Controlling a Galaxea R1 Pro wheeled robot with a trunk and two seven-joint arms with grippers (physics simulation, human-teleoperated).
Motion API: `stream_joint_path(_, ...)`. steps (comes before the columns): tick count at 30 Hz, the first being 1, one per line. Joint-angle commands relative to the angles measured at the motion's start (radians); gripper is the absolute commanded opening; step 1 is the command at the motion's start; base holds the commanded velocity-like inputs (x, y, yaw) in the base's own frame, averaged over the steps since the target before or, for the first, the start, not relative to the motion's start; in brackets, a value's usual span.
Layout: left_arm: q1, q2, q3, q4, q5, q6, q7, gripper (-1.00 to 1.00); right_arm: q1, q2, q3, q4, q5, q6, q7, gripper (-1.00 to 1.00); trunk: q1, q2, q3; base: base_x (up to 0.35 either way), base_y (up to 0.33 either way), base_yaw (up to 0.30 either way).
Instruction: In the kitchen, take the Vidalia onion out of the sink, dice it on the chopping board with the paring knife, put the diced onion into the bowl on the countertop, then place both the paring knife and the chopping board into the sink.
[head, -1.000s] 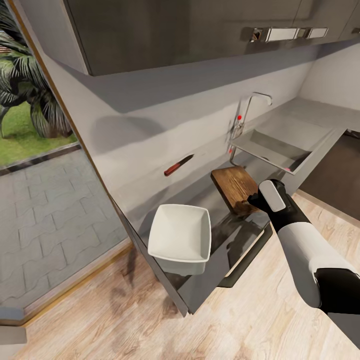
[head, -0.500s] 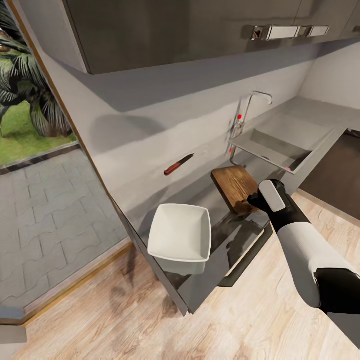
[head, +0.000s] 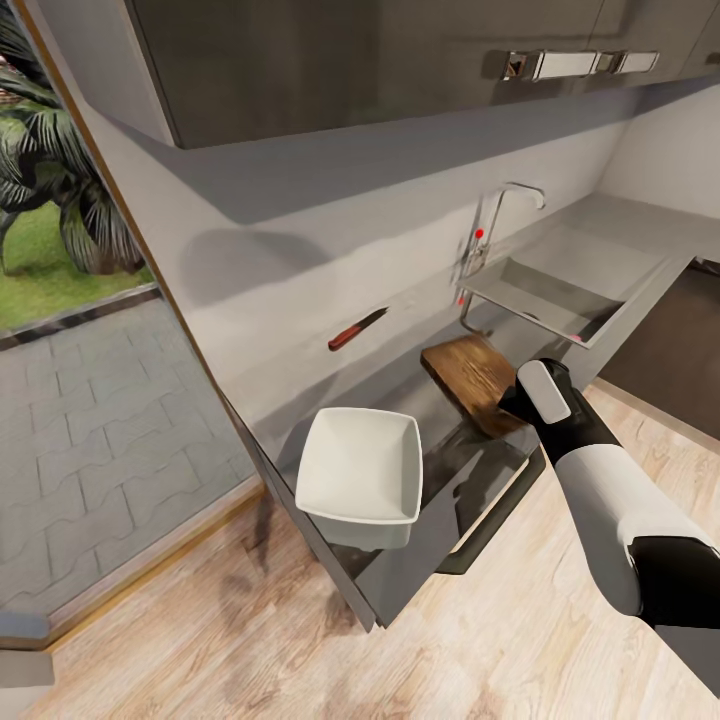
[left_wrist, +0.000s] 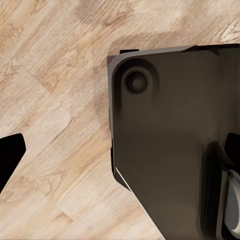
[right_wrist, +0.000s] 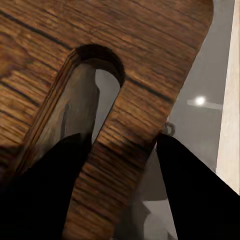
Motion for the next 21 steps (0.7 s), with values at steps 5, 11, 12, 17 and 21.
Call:
stream_joint_path(5,0.000,0.000,-0.006,-0.002,0.000,-0.001,0.007,1.00,-0.001,-0.002,0.004,-0.001,-0.013,0.001,-0.009,-1.00,0.001,-0.002,-0.001,0.000,0.000,0.000)
stream_joint_path(11,0.000,0.000,-0.006,-0.002,0.000,-0.001,0.007,1.00,-0.001,-0.002,0.004,-0.001,-0.013,0.001,-0.009,-1.00,0.001,-0.002,-0.001,0.000,0.000,0.000)
stream_joint_path(12,0.001,0.000,-0.006,-0.002,0.000,-0.001,0.007,1.00,-0.001,-0.002,0.004,-0.001,-0.013,0.001,-0.009,-1.00,0.001,-0.002,-0.001,0.000,0.000,0.000)
stream_joint_path(17,0.000,0.000,-0.006,-0.002,0.000,-0.001,0.007,1.00,-0.001,-0.003,0.003,0.000,-0.013,0.000,-0.010,-1.00,0.001,-0.002,-0.001,0.000,0.000,0.000)
stream_joint_path(21,0.000,-0.001,-0.006,-0.002,-0.001,0.000,0.006,1.00,-0.001,-0.004,0.003,0.001,-0.013,-0.001,-0.009,-1.00,0.001,-0.002,-0.001,0.000,0.000,0.000)
